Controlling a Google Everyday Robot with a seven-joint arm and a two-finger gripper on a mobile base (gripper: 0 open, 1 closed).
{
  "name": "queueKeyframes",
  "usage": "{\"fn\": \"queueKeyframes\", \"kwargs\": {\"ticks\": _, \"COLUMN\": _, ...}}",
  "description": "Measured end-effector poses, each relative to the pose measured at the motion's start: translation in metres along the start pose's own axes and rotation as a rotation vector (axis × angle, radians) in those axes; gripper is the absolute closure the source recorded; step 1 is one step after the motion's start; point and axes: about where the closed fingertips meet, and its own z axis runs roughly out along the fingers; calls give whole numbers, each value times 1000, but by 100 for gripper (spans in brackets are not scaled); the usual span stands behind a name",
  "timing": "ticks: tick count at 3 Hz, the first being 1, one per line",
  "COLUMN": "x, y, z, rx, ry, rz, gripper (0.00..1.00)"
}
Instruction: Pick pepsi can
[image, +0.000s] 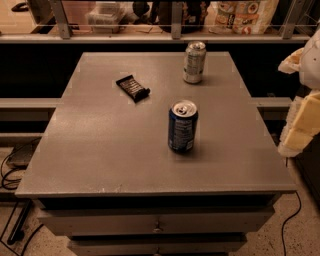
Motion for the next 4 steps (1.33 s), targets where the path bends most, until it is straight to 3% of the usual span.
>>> {"fn": "queueKeyframes", "kwargs": {"ticks": 1, "x": 0, "y": 0, "z": 0, "rx": 0, "ry": 0, "rz": 0, "gripper": 0}}
{"fn": "queueKeyframes", "kwargs": {"ticks": 2, "x": -3, "y": -2, "z": 7, "rx": -12, "ry": -52, "rz": -16, "gripper": 0}}
{"fn": "queueKeyframes", "kwargs": {"ticks": 3, "x": -26, "y": -2, "z": 22, "rx": -37, "ry": -182, "rz": -44, "gripper": 0}}
{"fn": "queueKeyframes", "kwargs": {"ticks": 4, "x": -71, "y": 1, "z": 40, "rx": -54, "ry": -340, "rz": -119, "gripper": 0}}
